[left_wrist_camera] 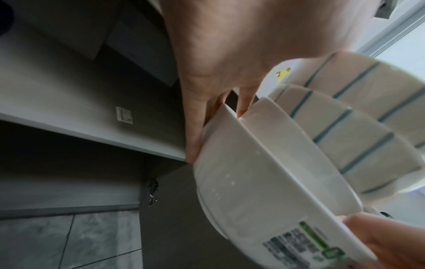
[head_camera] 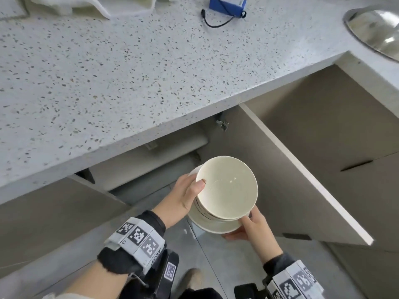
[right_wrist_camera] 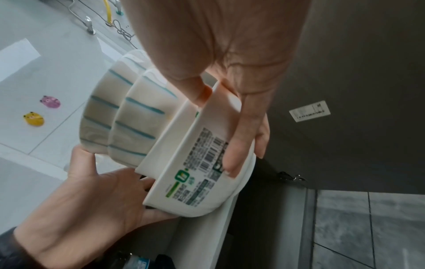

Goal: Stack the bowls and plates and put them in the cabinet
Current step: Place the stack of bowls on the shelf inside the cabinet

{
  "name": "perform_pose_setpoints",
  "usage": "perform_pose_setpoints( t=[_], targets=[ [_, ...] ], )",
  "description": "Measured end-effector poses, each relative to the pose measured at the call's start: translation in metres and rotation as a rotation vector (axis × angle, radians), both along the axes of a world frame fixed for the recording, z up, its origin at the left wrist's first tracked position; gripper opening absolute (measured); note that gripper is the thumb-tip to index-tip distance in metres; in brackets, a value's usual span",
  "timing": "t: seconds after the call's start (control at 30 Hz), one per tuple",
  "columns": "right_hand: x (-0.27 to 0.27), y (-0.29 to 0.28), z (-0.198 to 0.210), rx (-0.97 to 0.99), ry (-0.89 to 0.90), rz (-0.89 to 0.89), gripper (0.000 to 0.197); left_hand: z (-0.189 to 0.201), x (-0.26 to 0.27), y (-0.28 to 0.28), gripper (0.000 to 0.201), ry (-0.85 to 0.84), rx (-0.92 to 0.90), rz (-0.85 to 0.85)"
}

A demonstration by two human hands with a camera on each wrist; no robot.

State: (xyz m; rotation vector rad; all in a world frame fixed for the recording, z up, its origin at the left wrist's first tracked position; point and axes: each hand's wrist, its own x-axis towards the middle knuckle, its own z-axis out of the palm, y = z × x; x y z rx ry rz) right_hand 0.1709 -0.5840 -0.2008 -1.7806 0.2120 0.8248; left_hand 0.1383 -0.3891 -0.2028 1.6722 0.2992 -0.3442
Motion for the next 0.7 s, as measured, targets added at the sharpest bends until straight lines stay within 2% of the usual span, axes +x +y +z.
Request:
perform_pose_setpoints(
  t=[0.03, 0.13, 0.17, 0.33, 0.47, 0.6, 0.7],
  targets=[
    [0.004, 0.003, -0.015, -0.006, 0.002, 0.011, 0.041, -0.007, 0.002, 0.002, 0.057, 0.012, -0.007, 0.021],
    [0.019, 0.02, -0.061, -0.019, -0.005, 0.038, 0.038, -0.03, 0.008, 0.012, 0.03, 0.051, 0.02, 0.1],
    [0.025, 0.027, -0.074, -0.013, -0.008, 0.051, 0.038, -0.041, 0.011, 0.017, 0.027, 0.057, 0.023, 0.131],
    [0.06, 0.072, -0.123, 0.052, -0.013, 0.121, 0.033, -0.091, 0.032, 0.056, 0.056, 0.05, -0.022, 0.246],
    [0.088, 0.11, -0.147, 0.103, -0.059, 0.159, 0.029, -0.109, 0.055, 0.085, 0.064, 0.036, 0.045, 0.303],
    [0.112, 0.139, -0.158, 0.151, -0.078, 0.186, 0.03, -0.12, 0.076, 0.11, 0.053, 0.062, 0.058, 0.359],
    [0.128, 0.156, -0.163, 0.184, -0.055, 0.196, 0.028, -0.129, 0.089, 0.124, 0.063, 0.069, 0.099, 0.431]
  ],
)
